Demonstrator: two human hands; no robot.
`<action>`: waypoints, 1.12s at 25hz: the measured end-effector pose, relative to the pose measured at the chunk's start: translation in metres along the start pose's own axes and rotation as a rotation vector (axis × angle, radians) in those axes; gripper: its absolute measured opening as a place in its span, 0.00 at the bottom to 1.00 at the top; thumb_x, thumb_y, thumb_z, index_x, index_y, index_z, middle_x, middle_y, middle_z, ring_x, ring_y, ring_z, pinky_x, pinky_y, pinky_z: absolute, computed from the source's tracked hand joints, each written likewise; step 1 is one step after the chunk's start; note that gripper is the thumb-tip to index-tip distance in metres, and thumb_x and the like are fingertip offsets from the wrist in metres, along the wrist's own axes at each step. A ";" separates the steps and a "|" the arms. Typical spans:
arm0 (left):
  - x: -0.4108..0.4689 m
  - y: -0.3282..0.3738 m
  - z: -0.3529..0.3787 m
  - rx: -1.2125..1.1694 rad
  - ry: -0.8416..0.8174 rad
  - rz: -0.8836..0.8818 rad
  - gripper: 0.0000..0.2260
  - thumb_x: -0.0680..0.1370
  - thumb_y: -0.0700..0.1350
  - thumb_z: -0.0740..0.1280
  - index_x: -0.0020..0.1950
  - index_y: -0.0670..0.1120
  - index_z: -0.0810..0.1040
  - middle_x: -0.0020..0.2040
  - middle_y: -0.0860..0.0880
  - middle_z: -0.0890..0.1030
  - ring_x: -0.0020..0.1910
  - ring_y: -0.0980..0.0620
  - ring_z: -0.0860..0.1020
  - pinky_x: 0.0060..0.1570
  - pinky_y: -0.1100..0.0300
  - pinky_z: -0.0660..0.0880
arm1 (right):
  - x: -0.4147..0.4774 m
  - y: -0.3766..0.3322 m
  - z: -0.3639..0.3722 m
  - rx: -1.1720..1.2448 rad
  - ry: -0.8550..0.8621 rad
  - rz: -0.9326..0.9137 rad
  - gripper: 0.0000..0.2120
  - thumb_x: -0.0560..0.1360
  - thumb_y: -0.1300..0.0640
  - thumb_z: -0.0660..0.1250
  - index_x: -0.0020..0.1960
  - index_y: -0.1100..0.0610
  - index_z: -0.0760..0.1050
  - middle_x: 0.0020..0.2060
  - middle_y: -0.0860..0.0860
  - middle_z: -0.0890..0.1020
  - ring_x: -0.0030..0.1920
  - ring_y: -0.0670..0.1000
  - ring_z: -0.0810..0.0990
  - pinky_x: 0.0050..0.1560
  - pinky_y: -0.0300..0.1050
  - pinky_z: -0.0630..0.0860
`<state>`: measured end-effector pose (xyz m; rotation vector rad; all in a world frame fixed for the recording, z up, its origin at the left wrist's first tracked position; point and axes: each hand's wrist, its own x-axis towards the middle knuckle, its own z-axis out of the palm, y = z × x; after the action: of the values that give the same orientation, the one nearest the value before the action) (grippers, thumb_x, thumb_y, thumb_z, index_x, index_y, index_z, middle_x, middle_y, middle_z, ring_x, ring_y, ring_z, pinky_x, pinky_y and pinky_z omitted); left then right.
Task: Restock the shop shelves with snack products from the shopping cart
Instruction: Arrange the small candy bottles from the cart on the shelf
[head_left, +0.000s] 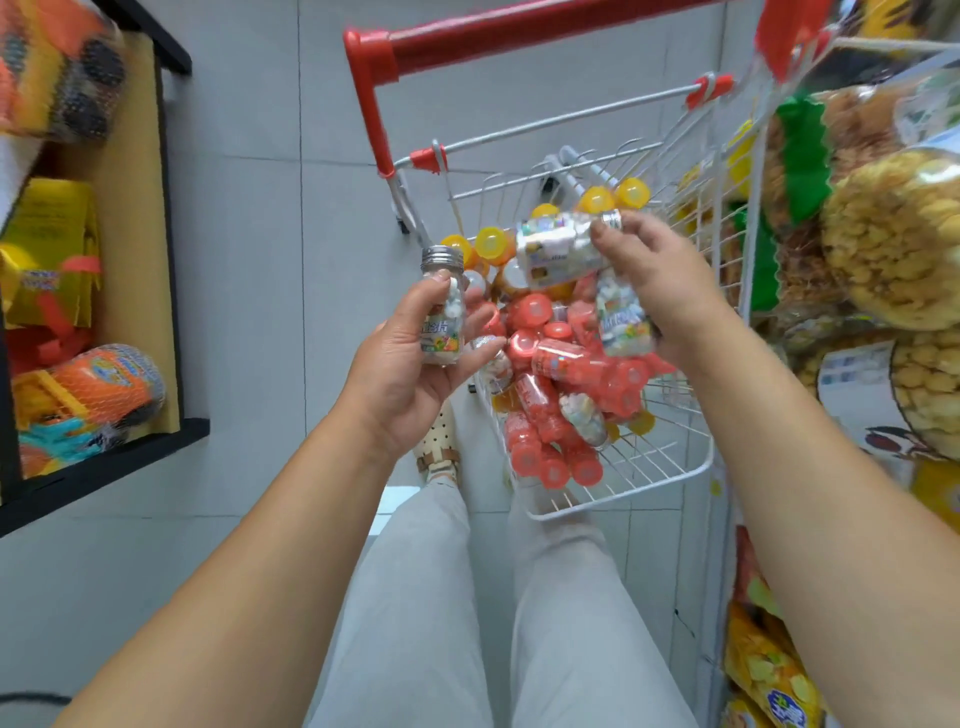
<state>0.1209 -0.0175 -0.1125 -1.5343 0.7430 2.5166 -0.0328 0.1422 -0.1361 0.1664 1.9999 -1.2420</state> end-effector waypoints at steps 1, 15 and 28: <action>-0.007 0.004 0.008 -0.001 -0.070 -0.018 0.10 0.78 0.49 0.67 0.55 0.45 0.80 0.60 0.44 0.83 0.60 0.47 0.82 0.53 0.43 0.81 | -0.020 -0.007 -0.012 -0.005 -0.031 -0.011 0.28 0.69 0.39 0.73 0.63 0.54 0.75 0.55 0.51 0.82 0.53 0.48 0.81 0.58 0.48 0.75; -0.203 -0.042 0.174 0.465 -1.005 -0.420 0.27 0.64 0.56 0.79 0.60 0.48 0.82 0.63 0.42 0.80 0.64 0.37 0.77 0.62 0.32 0.72 | -0.331 -0.064 -0.154 0.169 0.246 -0.237 0.13 0.70 0.49 0.73 0.53 0.44 0.76 0.50 0.35 0.77 0.51 0.35 0.76 0.45 0.25 0.72; -0.376 -0.319 0.254 0.156 -1.238 -0.683 0.17 0.77 0.59 0.64 0.60 0.50 0.76 0.70 0.41 0.73 0.72 0.37 0.69 0.71 0.32 0.60 | -0.571 0.071 -0.310 0.822 0.904 -0.316 0.04 0.76 0.56 0.69 0.50 0.53 0.79 0.43 0.53 0.82 0.40 0.54 0.81 0.45 0.52 0.78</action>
<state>0.2035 0.4384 0.1926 0.0366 0.1397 2.1525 0.2360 0.5842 0.2634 0.9842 2.1008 -2.4623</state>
